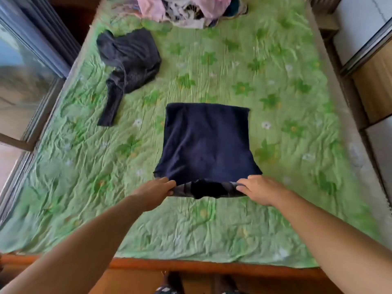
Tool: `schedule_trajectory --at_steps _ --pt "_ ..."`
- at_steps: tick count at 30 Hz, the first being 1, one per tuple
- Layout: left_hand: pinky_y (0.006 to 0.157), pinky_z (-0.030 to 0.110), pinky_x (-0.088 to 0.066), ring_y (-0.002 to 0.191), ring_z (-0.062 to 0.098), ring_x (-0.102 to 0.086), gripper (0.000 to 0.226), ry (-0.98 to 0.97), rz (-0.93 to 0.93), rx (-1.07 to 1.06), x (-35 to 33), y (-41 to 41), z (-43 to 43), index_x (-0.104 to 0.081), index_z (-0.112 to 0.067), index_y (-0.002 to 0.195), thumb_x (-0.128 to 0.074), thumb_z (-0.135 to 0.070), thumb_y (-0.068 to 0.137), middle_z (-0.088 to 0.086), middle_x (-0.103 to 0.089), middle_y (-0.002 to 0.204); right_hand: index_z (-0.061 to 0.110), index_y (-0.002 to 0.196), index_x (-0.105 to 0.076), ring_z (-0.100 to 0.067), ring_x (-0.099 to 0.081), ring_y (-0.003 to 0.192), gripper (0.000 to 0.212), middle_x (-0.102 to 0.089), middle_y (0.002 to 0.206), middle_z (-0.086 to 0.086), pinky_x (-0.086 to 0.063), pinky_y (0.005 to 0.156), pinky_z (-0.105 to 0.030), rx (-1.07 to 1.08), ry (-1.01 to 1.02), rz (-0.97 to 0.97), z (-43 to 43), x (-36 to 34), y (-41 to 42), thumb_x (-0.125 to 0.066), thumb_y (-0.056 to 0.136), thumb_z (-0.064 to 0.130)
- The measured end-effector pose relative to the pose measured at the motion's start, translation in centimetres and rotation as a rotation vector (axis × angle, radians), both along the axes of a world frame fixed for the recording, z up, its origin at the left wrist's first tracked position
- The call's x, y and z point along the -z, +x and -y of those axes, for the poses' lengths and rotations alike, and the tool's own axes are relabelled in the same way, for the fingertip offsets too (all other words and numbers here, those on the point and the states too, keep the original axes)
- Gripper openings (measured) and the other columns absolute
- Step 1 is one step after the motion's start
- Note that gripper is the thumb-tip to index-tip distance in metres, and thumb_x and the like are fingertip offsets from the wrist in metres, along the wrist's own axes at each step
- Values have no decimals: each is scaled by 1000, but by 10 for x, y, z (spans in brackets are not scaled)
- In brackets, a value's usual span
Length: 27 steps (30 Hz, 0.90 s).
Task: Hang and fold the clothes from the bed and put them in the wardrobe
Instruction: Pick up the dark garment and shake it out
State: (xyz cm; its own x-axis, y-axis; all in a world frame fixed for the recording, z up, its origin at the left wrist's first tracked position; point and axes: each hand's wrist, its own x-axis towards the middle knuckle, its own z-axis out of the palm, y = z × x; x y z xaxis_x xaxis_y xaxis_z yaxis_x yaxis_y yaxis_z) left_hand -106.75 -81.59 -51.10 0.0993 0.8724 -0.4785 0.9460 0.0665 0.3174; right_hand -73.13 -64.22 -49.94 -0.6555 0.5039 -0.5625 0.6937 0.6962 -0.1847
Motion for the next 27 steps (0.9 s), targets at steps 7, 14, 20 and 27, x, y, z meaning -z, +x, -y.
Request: schedule_trajectory --at_steps 7,14,20,27 --pt "73 36 -42 99 23 -56 10 -189 -27 126 106 40 66 -47 -28 114 -40 -29 106 -3 -50 103 28 120 -51 -31 -62 97 27 -55 104 -2 -51 79 -44 -93 -175 153 73 111 38 -37 104 45" --pt "88 37 -42 111 25 -53 34 -380 -262 187 169 65 96 -49 -31 123 -49 -10 96 0 -47 116 31 129 -39 -32 -59 91 51 -47 98 -3 -49 73 -44 -143 -211 255 116 175 58 -41 87 1" --pt "94 38 -43 115 26 -49 42 -433 -350 215 195 75 112 -57 -31 128 -47 -10 92 2 -47 122 33 135 -45 -27 -50 116 44 -55 122 -3 -36 95 -43 -204 -183 367 139 205 60 -44 92 25" --pt "119 59 -20 155 36 -6 67 -18 -235 -18 234 100 112 -22 -32 158 -44 -48 98 19 -10 166 25 149 -45 -40 -30 146 59 -33 158 -20 -26 112 -65 -69 141 -99 152 243 33 -54 96 46"
